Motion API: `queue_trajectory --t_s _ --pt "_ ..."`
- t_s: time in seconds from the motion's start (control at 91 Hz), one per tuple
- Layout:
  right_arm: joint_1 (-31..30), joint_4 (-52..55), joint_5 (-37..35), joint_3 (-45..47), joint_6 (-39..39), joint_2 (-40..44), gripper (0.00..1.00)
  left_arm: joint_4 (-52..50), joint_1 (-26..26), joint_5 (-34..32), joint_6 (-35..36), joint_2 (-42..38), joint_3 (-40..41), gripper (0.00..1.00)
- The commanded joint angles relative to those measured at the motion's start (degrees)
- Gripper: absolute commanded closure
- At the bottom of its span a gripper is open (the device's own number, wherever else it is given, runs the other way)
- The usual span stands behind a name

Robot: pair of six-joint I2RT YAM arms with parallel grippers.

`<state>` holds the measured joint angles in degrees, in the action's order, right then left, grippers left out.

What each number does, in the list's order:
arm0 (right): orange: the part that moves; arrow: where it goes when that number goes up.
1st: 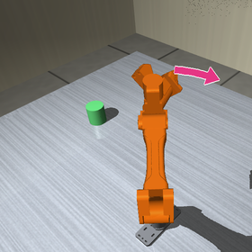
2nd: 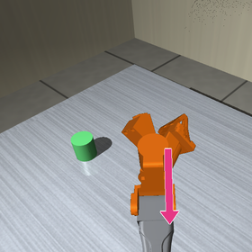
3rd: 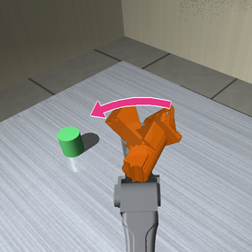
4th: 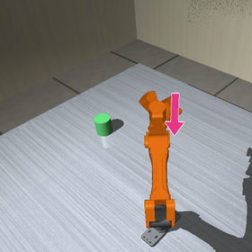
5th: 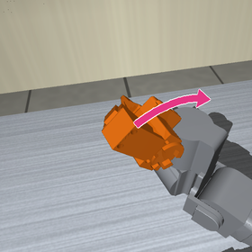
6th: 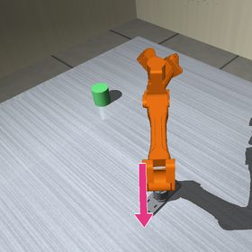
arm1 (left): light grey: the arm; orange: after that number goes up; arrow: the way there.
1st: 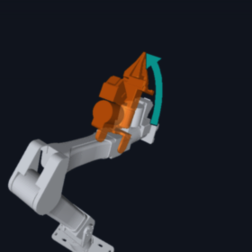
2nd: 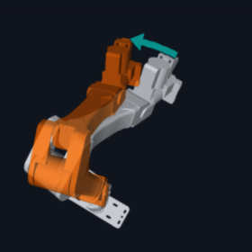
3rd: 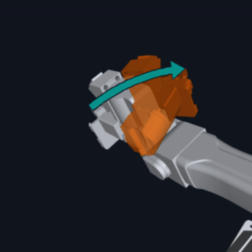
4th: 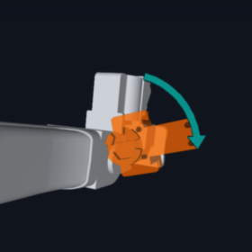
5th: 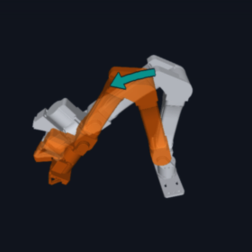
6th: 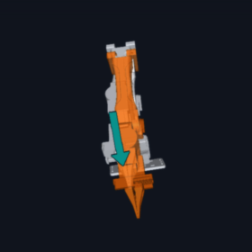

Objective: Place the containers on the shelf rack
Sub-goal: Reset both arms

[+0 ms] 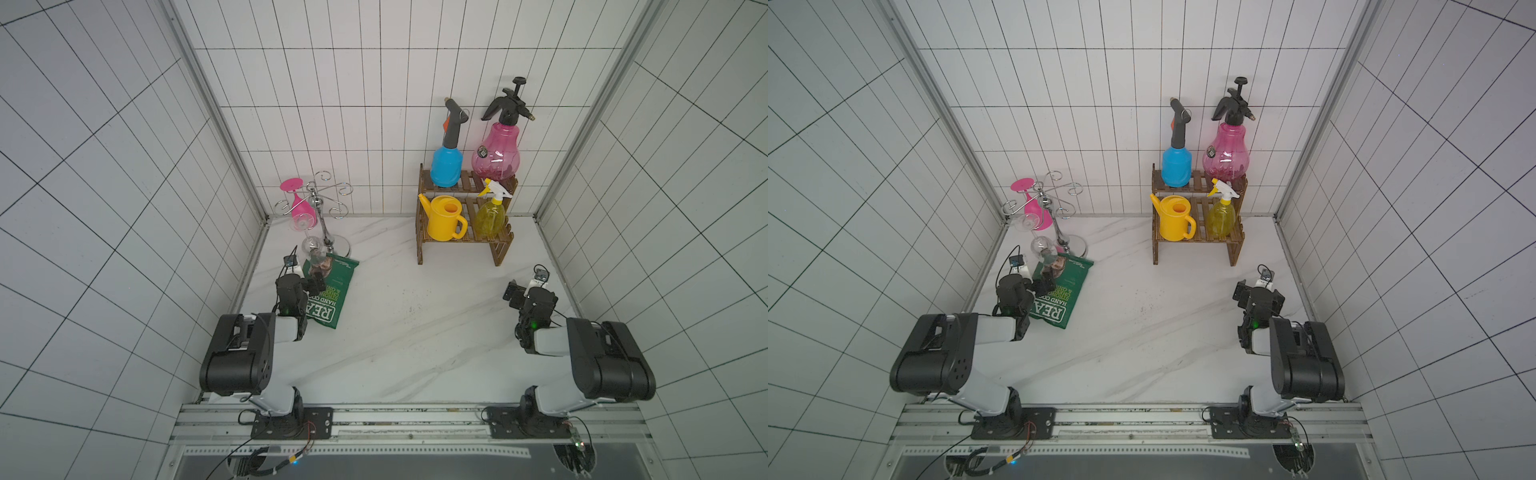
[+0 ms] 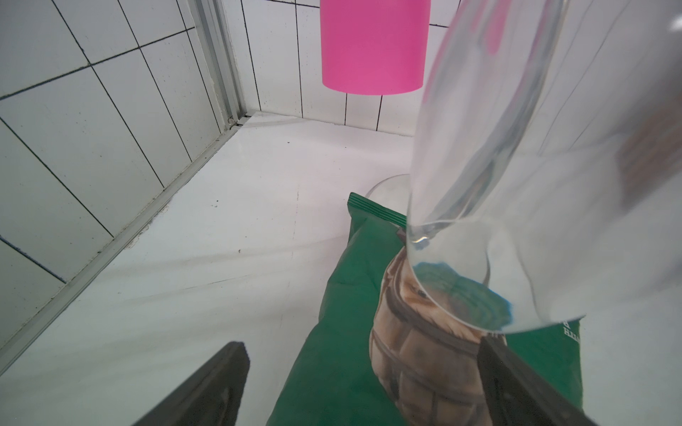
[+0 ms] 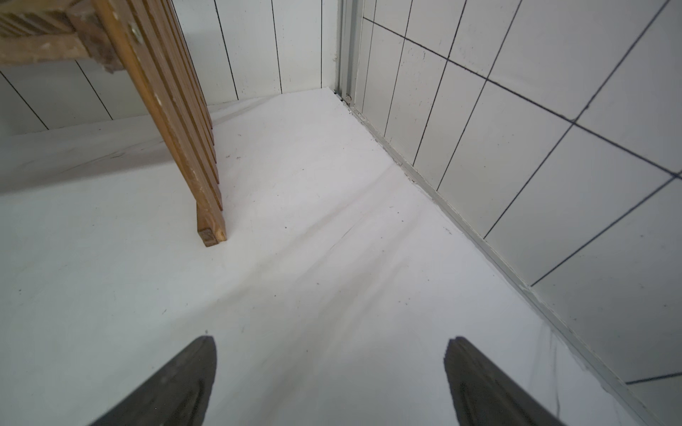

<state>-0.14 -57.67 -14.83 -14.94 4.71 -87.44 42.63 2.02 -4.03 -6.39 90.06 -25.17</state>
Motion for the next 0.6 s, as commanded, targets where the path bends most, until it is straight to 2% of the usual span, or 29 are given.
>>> queue_trajectory --t_s 0.0,0.165,0.341,0.594 --pt "-0.47 -9.67 -0.32 2.27 -0.03 0.58 0.01 0.16 0.02 -0.48 0.69 -0.90 -0.94 0.02" --pt "-0.45 -13.30 0.64 3.99 -0.39 0.06 0.01 0.18 0.05 -0.44 0.72 -0.94 -0.96 0.02" --pt "-0.44 -23.98 3.47 7.98 -1.64 -2.89 0.01 0.17 0.03 -0.45 0.68 -0.95 -0.99 0.02" --pt "-0.42 -24.25 3.84 8.22 -1.79 -2.74 0.01 0.17 0.01 -0.41 0.68 -0.96 -0.94 0.02"
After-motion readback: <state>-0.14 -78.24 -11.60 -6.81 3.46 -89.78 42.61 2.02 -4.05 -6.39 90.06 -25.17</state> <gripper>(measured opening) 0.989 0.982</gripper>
